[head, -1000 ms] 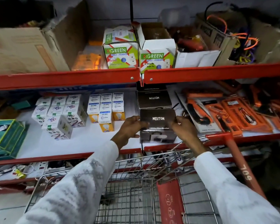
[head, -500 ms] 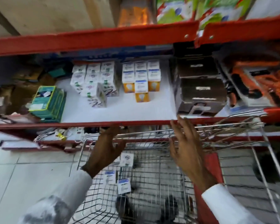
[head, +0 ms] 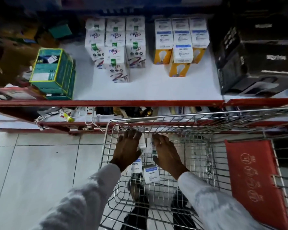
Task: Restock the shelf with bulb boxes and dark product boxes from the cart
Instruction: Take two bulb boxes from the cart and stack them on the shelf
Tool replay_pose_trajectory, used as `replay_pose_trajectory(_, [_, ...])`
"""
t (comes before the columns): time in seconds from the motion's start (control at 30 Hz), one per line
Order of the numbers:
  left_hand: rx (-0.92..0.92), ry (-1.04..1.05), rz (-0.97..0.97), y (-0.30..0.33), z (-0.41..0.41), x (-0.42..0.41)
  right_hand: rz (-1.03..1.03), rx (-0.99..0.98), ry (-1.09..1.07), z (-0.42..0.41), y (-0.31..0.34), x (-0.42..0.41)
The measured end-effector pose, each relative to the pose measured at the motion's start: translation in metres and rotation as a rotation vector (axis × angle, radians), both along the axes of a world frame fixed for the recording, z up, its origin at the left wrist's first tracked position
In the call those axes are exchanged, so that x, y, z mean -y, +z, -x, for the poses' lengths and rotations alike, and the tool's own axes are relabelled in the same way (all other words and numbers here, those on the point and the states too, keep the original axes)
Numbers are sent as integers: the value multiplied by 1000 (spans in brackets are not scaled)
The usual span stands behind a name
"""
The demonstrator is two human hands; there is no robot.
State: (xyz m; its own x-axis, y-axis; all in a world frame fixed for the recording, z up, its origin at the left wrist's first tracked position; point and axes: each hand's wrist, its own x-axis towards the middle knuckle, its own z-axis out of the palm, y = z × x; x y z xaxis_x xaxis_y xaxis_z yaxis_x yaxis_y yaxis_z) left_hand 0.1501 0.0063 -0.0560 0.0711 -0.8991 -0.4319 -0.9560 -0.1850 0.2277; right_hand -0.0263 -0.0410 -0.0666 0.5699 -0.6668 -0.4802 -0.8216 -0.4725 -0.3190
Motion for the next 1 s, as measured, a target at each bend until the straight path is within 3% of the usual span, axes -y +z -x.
replay_pose_trajectory(0.23, [12,11,-37,16,-2,9,-23,33,-119,-5,20,13])
replay_pose_trajectory(0.43, [-71,0,186,125,-20,-9,-50,176,-268,11,135,31])
replay_pose_trajectory(0.7, [-54,53,337,265,-77,0,64,293,-205,-15,271,74])
replay_pose_trajectory(0.83, [24,108,394,279,-112,35,230,306,-177,-47,285,104])
replay_pose_trajectory(1.0, [129,122,382,248,-148,95,352,239,-153,-88,261,148])
